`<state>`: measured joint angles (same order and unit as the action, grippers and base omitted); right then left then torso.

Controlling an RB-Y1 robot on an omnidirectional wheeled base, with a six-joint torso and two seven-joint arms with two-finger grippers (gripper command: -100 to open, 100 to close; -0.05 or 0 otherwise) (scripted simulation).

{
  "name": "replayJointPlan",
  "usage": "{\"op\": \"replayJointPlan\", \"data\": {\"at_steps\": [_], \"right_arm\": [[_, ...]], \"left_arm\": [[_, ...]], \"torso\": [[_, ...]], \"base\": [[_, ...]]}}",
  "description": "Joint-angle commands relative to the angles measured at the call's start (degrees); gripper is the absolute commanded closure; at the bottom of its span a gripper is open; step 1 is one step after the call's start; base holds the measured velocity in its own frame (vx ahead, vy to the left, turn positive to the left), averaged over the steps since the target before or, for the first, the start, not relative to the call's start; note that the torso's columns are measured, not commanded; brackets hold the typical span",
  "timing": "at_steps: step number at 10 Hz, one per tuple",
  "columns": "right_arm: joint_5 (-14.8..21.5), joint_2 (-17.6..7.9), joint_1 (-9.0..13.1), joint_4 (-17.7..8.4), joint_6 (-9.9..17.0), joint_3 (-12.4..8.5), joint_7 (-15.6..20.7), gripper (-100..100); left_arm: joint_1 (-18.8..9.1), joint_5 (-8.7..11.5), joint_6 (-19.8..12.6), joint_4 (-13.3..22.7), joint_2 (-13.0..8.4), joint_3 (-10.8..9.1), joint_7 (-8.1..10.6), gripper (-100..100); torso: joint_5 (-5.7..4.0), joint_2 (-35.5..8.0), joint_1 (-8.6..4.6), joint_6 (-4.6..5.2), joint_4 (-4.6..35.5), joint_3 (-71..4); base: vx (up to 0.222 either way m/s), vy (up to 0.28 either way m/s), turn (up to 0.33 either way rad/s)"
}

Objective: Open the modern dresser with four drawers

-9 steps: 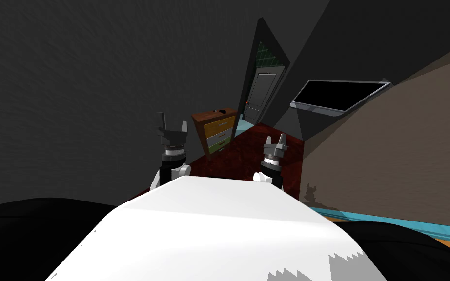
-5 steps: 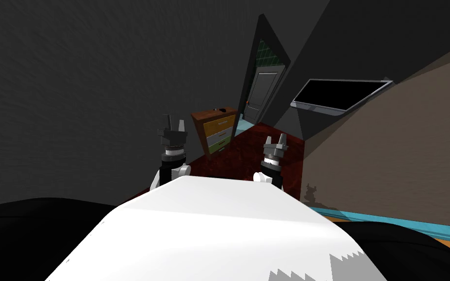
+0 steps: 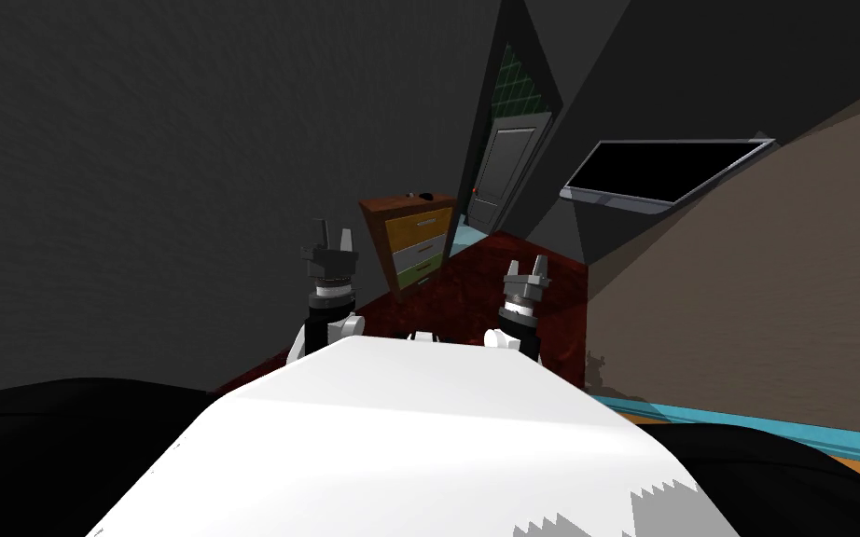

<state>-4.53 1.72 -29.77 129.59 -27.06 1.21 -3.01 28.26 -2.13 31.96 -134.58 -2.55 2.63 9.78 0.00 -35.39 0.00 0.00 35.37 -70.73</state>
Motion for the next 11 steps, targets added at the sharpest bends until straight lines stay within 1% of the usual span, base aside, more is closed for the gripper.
{"op": "replayJointPlan", "data": {"at_steps": [1, 2, 3, 4, 7, 8, 11], "right_arm": [[0.0, 0.0, 0.0, 0.0, 0.0, 0.0, 0.0, 0], [0.0, 0.0, 0.0, 0.0, 0.0, 0.0, 0.0, 0], [0.0, 0.0, 0.0, 0.0, 0.0, 0.0, 0.0, 0], [0.0, 0.0, 0.0, 0.0, 0.0, 0.0, 0.0, 0], [0.0, 0.0, 0.0, 0.0, 0.0, 0.0, 0.0, 0], [0.0, 0.0, 0.0, 0.0, 0.0, 0.0, 0.0, 0], [0.0, 0.0, 0.0, 0.0, 0.0, 0.0, 0.0, 0]], "left_arm": [[-0.4, 0.0, 0.2, 1.5, -1.9, 0.16, -0.11, -100], [-0.6, -0.1, 0.3, 2.5, -2.6, 0.27, -0.18, -100], [-1.2, -0.1, 0.7, 5.0, -3.7, 0.57, -0.37, -100], [-1.6, -0.2, 0.9, 6.4, -4.0, 0.75, -0.48, -100], [-2.9, -0.3, 1.6, 11.5, -4.6, 1.38, -0.88, -100], [-2.9, -0.3, 1.6, 12.2, -4.6, 1.38, -0.88, -100], [-4.4, -0.4, 2.4, 17.6, -4.9, 2.07, -1.32, -100]], "torso": [[0.00, -4.2, 0.00, 0.00, 4.2, -8.5], [0.01, -6.1, 0.02, 0.01, 6.1, -12.5], [0.01, -6.5, 0.02, 0.00, 6.6, -13.6], [0.02, -6.6, 0.06, 0.00, 6.8, -13.9], [0.01, -6.9, 0.03, 0.00, 6.9, -13.8], [0.01, -6.9, 0.02, 0.00, 6.9, -13.9], [0.00, -6.9, -0.01, 0.00, 6.9, -13.8]], "base": [[0.034, 0.003, -0.033], [0.064, 0.001, -0.041], [0.099, 0.020, -0.069], [0.118, 0.019, -0.077], [0.126, 0.026, -0.069], [0.092, 0.016, -0.013], [0.095, 0.018, -0.061]]}}
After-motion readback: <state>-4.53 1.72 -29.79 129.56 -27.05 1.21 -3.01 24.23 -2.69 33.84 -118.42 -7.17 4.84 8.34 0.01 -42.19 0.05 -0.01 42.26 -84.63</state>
